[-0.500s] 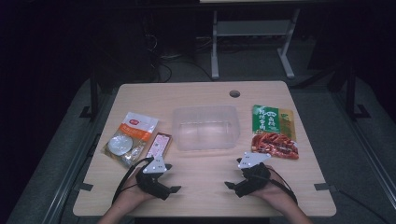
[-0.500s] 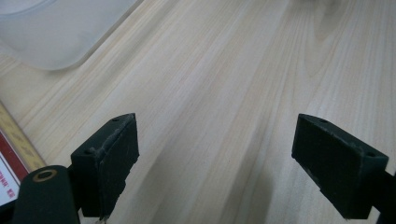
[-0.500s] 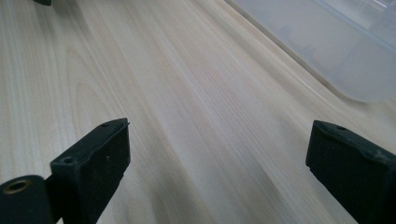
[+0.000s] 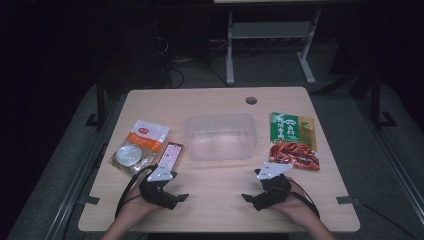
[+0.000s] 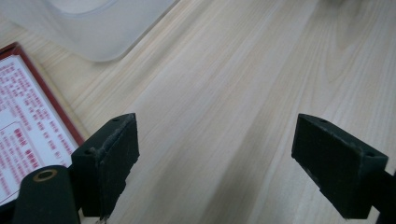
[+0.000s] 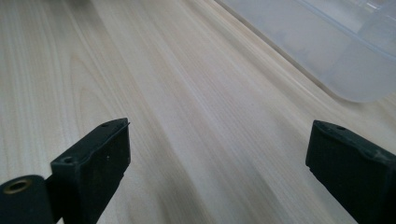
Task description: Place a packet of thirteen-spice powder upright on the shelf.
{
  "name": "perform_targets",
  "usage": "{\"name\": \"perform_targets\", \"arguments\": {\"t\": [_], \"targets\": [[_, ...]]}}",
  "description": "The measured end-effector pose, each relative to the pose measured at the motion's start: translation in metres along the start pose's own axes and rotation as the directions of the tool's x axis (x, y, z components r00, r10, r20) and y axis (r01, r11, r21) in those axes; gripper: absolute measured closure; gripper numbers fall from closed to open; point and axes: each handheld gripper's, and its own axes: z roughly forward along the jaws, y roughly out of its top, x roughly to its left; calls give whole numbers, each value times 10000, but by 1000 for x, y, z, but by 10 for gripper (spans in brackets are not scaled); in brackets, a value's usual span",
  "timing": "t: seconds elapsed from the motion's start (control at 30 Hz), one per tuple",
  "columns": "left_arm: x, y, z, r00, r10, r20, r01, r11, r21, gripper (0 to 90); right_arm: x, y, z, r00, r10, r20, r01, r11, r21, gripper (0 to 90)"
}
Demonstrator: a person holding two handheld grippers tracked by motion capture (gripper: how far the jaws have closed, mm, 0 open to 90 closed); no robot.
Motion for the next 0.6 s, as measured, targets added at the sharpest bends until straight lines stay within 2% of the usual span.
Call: {"name": "perform_targets", "arguments": {"t": [0.2, 0.33, 0.53, 0.6], "targets": [[9, 1, -6, 9994, -248, -250, 247, 9997, -70, 143, 1, -1, 2, 9998, 126, 159, -129, 9998, 171, 61], [20, 3, -12, 9961, -536, -698, 521, 9984, -233, 143, -1, -1, 3, 9998, 144, 128, -147, 9997, 170, 61], [34, 4, -19, 9833, -1050, -1488, 1008, 9943, -360, 143, -1, -1, 3, 9997, 167, 181, -170, 9997, 175, 62], [40, 4, -19, 9766, -1284, -1725, 1233, 9916, -404, 143, -1, -1, 3, 9997, 165, 199, -168, 9997, 165, 62]]}}
